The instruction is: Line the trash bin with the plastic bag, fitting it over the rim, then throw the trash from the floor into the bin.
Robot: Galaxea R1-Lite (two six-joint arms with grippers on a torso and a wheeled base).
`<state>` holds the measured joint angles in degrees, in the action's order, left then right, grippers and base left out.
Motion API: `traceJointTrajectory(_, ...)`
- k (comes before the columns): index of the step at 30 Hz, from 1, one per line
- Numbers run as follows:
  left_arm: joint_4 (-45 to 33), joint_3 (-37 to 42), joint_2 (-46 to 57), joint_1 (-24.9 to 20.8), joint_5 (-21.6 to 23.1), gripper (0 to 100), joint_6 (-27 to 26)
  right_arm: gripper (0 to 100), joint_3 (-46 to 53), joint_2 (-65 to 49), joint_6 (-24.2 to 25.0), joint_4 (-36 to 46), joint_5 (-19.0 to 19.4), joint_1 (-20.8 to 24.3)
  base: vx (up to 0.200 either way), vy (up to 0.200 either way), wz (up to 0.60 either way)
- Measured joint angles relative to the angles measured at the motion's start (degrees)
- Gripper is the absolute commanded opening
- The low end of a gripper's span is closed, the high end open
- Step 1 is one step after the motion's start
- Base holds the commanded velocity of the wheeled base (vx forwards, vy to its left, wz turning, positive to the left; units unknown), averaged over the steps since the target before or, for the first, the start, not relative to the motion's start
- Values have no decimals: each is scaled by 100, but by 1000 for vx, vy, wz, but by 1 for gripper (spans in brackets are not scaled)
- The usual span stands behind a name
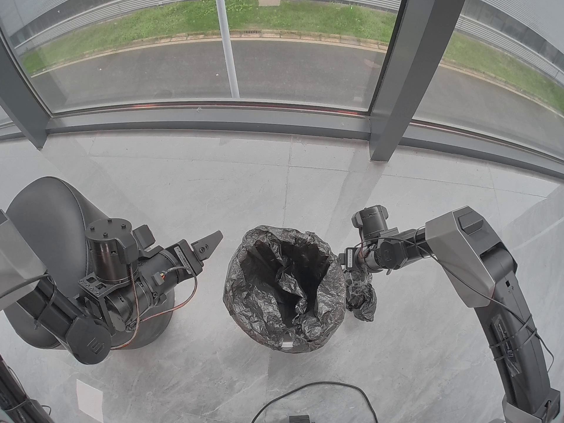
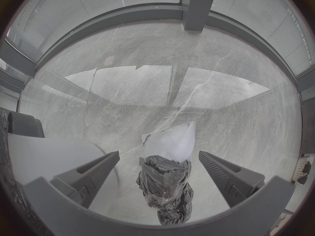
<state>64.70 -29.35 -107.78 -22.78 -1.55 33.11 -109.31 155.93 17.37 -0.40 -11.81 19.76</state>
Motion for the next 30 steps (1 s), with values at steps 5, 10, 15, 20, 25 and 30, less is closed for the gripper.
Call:
traceJointTrajectory(5,0,-7,-22,7,5,100,6,100,-402,210,11,261,0,0,0,0,0)
traceJointTrajectory(10,6,-18,-60,62,179,100,24,100,-502,335,11,278,10,-2,0,0,0)
traceJointTrajectory(15,6,-24,-90,162,241,100,35,100,-524,429,11,486,18,-4,0,0,0)
traceJointTrajectory(20,9,-33,-105,195,245,100,35,100,-529,573,39,762,16,-13,0,0,0)
traceJointTrajectory(25,6,-33,-115,210,245,100,37,100,-529,730,52,784,10,-2,0,0,0)
traceJointTrajectory(30,6,-35,-126,212,244,100,44,0,-529,868,69,784,-1,-2,0,0,0)
